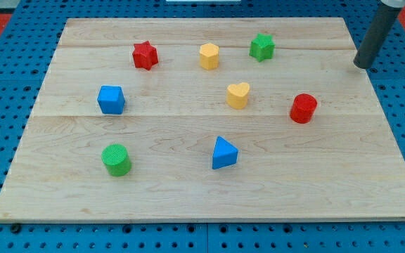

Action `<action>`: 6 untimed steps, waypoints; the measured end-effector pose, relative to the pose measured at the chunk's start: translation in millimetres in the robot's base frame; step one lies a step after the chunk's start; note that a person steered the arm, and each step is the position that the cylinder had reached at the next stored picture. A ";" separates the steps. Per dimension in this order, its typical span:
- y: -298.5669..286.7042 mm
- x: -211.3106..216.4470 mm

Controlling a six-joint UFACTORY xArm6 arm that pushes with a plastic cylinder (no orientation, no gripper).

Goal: Slide the triangle into the red star

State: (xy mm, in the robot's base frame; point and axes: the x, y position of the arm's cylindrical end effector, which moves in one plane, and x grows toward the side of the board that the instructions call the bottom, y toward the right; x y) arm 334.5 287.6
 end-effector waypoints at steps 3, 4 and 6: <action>-2.0 110.7; -18.7 199.8; -212.8 184.3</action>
State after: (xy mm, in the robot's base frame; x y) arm 518.8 74.8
